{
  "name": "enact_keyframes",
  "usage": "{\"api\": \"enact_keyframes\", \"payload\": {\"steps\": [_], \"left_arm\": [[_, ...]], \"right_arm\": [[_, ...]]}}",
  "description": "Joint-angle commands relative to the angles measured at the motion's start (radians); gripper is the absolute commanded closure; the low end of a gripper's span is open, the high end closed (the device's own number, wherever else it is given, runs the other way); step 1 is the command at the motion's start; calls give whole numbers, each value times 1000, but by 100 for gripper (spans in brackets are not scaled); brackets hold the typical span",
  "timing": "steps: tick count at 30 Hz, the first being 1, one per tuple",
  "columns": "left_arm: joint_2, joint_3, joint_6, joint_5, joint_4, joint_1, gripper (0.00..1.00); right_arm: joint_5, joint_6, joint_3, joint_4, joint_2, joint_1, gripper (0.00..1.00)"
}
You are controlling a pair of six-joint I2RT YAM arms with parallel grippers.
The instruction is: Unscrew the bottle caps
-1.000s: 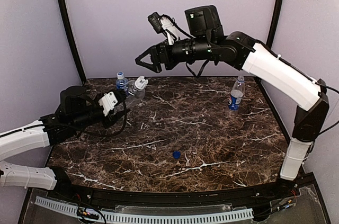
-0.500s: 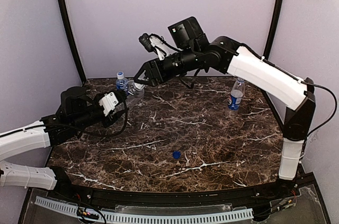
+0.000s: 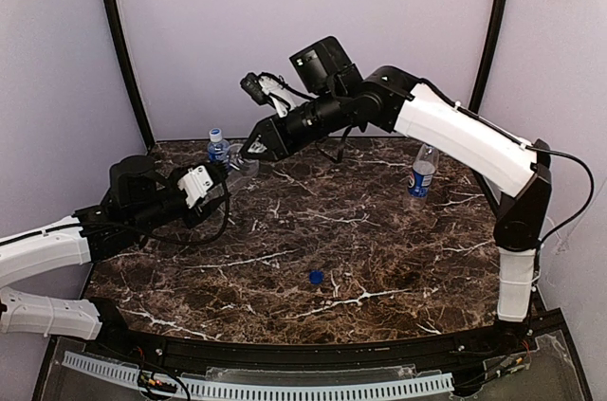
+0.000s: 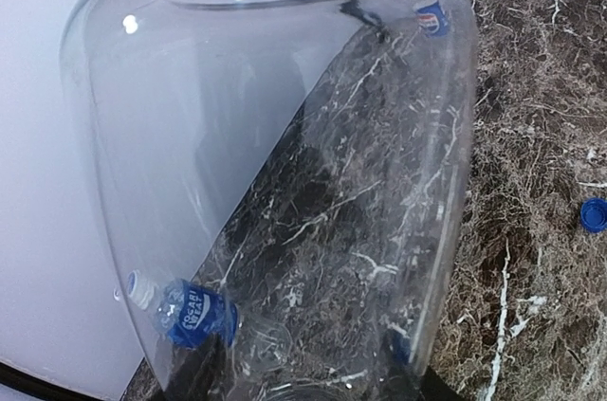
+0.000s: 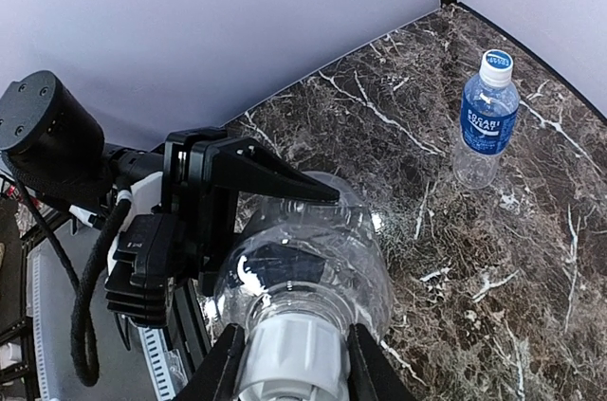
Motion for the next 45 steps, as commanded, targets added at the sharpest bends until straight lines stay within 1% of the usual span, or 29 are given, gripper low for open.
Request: {"api": "enact_keyframes", "payload": {"steps": [1,2,4,6,7,8,9,10,11,12,13,16,20,22,25,29,32,33,34,36,39,40,42,45], "left_arm": [[-9,-9,-3,14,27,2,73],[-10,-10,-3,18,22,2,73],[-12,-9,-6,69,1,2,73],[-15,-2,-15,153,-47,2,72],[-17,9,-20,228,-97,2,72],[-19,15,-27,269,-125,2,73],[-21,27,-38,365,-183,2,73],[-22,33,-40,416,-216,2,73],[-22,43,-52,503,-267,2,72],[-21,46,-59,547,-292,2,72],[-19,53,-64,623,-337,2,71],[-14,58,-108,738,-382,3,72],[-13,61,-132,773,-388,2,72],[-12,65,-132,774,-392,2,72],[-12,70,-130,778,-398,2,73],[-12,68,-120,774,-394,3,73],[-18,58,-118,753,-376,2,73],[-22,56,-119,748,-372,2,73],[-24,52,-120,734,-365,2,73],[-28,46,-118,714,-364,2,73],[-31,43,-112,699,-364,2,73],[-31,42,-106,695,-365,2,73],[-33,39,-100,686,-366,2,73],[-37,32,-99,664,-362,2,74]], "right_arm": [[13,-27,23,-17,-10,4,100],[16,-47,19,-16,-14,4,100],[2,-111,2,-15,-27,5,100],[-34,-225,-33,-12,-47,12,100],[-51,-297,-58,-12,-61,19,100],[-83,-372,-86,-13,-76,29,100],[-112,-461,-118,-15,-93,41,100],[-131,-542,-150,-17,-109,52,100],[-143,-627,-174,-28,-122,68,100],[-143,-717,-192,-41,-137,82,100],[-137,-833,-206,-59,-144,94,100],[-101,-1088,-227,-108,-158,130,100],[-8,-1428,-294,-124,-183,170,100],[41,-1538,-313,-111,-191,177,100],[98,-1610,-332,-82,-203,184,100],[165,-1639,-348,-55,-207,199,99],[185,-1631,-403,34,-242,201,76],[188,-1621,-427,74,-257,201,65],[188,-1607,-450,112,-272,201,57],[180,-1577,-490,172,-300,201,44],[179,-1527,-529,251,-327,201,30],[179,-1507,-538,274,-334,202,17],[166,-1455,-554,318,-353,203,2],[129,-1347,-569,364,-384,202,1]]}}
